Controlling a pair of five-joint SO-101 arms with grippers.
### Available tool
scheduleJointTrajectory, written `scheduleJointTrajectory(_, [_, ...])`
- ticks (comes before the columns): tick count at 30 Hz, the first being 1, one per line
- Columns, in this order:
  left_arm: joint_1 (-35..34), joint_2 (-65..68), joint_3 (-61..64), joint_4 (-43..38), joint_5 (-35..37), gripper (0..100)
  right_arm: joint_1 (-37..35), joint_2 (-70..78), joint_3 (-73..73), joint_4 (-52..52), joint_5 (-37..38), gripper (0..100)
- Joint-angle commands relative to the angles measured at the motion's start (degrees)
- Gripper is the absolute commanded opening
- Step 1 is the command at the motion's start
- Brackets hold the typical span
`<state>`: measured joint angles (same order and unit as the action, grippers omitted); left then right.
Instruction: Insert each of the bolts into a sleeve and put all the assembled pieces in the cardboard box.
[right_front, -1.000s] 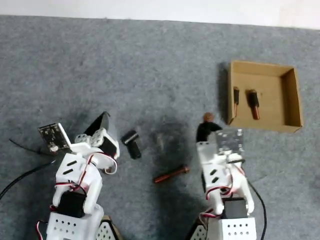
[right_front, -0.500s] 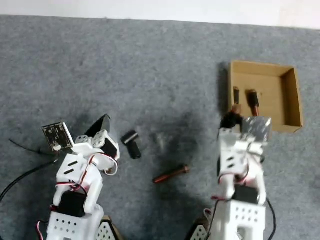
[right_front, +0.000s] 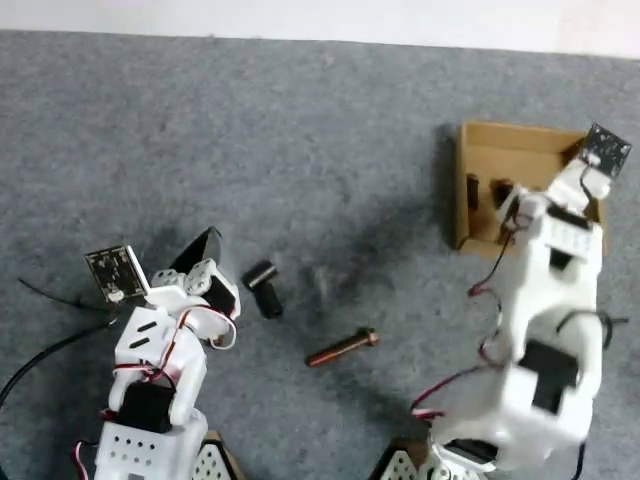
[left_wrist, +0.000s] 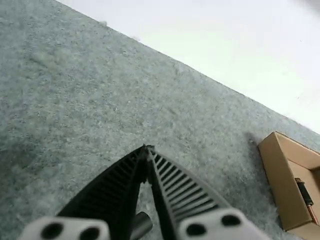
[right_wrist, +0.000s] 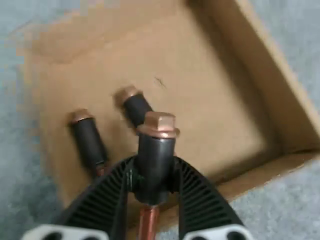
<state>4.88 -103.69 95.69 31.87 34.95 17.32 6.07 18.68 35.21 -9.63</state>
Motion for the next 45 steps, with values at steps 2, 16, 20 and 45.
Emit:
scheduleJointTrajectory(2, [-0.5, -0.7, 0.8, -1.6, -0.4, 1, 0.6, 7.2, -12.9, 1.4, -3.2, 1.1])
scheduleJointTrajectory(16, [-0.4, -0.7, 0.8, -1.7, -0.3, 1, 0.2, 11.6, -14.5, 4.4, -4.6, 22.7])
scheduleJointTrajectory(20, [-0.4, -0.7, 0.8, -1.7, -0.4, 1, -2.2, 6.0, -14.1, 10.6, -4.6, 22.7])
scheduleJointTrajectory(45, [-12.0, -0.9, -1.7, -1.4, 0.0, 1, -51.1, -50.4, 42.8, 8.0, 13.2, 22.7])
